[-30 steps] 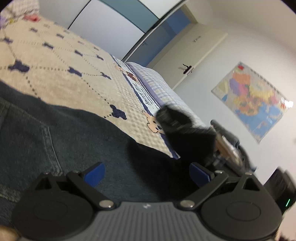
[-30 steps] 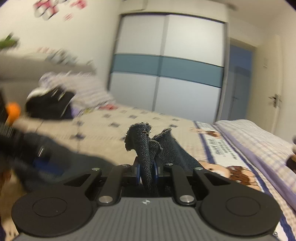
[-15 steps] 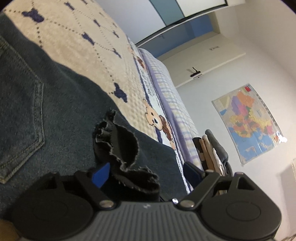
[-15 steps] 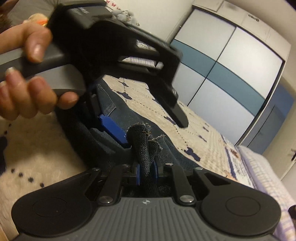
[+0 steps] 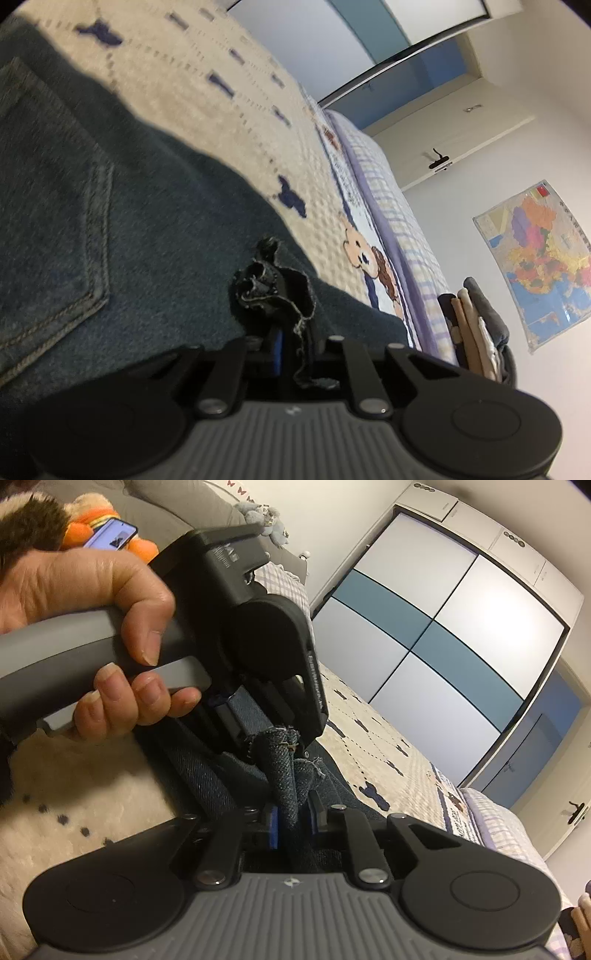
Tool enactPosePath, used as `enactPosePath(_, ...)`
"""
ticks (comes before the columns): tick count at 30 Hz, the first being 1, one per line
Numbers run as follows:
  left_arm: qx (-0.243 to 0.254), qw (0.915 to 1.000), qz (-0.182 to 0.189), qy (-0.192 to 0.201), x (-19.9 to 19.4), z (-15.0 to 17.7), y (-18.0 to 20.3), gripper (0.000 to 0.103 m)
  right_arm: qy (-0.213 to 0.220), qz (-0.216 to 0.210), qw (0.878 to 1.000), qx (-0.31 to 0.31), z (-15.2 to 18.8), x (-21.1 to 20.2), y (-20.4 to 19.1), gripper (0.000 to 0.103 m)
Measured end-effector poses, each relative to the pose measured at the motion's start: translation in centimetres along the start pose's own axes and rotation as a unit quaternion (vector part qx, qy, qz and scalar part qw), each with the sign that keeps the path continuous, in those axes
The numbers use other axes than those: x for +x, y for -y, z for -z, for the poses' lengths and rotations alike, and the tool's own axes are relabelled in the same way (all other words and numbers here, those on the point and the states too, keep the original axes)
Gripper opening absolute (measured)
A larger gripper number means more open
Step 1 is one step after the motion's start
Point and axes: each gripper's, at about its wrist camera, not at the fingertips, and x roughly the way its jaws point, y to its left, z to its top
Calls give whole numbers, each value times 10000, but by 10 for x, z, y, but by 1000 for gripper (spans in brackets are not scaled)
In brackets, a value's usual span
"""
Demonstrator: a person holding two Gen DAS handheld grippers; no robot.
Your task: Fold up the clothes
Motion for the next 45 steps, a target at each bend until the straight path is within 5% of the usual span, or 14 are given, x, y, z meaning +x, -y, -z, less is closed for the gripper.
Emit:
enactPosePath(8,735,9958,19,539,-13,-13,14,10,202,251,9992,-228,2,-11,-8,25)
enactPosePath(11,867,9946,-92,565,-16,-15,13,10,190,392,9985,-324,6,-14,-11,35)
enactPosePath(21,1263,9901,-431,436,-19,-16,9,10,-514,831,9952,-77,46,-25,17,43)
enactPosePath(24,1510,9860,-650,295,-13,-14,8,12,-748,751,9943,89,59,-31,27,43)
enactPosePath(28,1569,9838,-860,88,-5,-10,-1,19,-789,125,9932,851,65,-38,49,45)
enactPosePath(33,1486,9836,-964,336,-24,-17,1,45,-711,-491,9763,1985,58,-34,81,45)
enactPosePath(39,1515,9843,-581,694,-45,-22,6,46,-277,-1516,9421,2977,40,-36,91,45)
enactPosePath(45,1818,9827,58,355,-32,-10,20,46,-82,-1132,9118,3947,41,-20,120,44)
